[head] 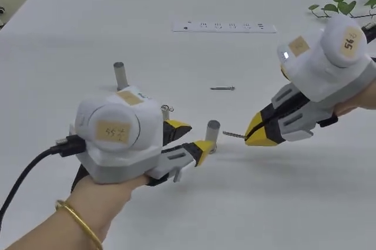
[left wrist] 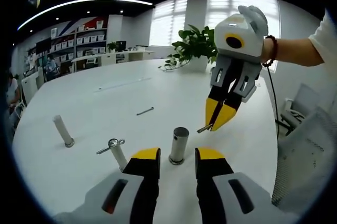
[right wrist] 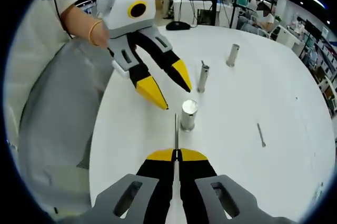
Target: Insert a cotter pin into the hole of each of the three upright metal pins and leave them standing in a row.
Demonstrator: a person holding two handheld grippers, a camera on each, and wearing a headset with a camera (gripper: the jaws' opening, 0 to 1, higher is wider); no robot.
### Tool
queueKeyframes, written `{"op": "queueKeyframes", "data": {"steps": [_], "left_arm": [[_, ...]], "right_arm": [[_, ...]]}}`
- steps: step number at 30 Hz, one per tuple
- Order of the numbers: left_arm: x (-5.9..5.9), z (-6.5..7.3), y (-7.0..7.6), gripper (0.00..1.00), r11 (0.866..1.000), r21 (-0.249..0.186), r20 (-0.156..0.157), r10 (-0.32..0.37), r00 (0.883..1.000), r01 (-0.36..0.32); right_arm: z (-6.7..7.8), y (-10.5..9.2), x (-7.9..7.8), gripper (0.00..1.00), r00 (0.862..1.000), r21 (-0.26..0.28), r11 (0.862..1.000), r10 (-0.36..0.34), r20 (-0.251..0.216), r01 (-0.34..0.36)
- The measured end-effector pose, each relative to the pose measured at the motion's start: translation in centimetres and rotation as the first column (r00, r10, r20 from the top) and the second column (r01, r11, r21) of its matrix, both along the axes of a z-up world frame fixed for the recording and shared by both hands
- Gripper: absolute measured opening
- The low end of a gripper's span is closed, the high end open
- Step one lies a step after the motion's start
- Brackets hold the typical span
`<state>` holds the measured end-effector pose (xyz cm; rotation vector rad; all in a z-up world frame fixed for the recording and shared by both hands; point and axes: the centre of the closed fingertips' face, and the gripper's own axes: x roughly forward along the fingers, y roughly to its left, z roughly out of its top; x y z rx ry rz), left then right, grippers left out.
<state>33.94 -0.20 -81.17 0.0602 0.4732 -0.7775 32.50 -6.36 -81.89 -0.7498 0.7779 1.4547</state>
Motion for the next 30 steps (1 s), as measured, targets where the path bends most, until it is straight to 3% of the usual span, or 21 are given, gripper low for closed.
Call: {"op": "queueKeyframes", "data": {"steps": [11, 30], "left_arm": [[0.8, -1.1, -1.1, 0.22, 1.0, 0.019, 0.002, -0.009, 1.0, 0.009], [1.4, -1.5, -2.3, 0.13, 1.0, 0.004, 0.005, -0.01, 1.0, 0.01]], "right_arm": [[-0.5, -0.2, 1.1, 0.03, 1.0, -0.026, 1.0, 0.005, 0.016, -0.005], [-0.9, 0.4, 1.6, 0.03, 0.999, -0.044, 0.998, 0.04, 0.023, -0.039]]}}
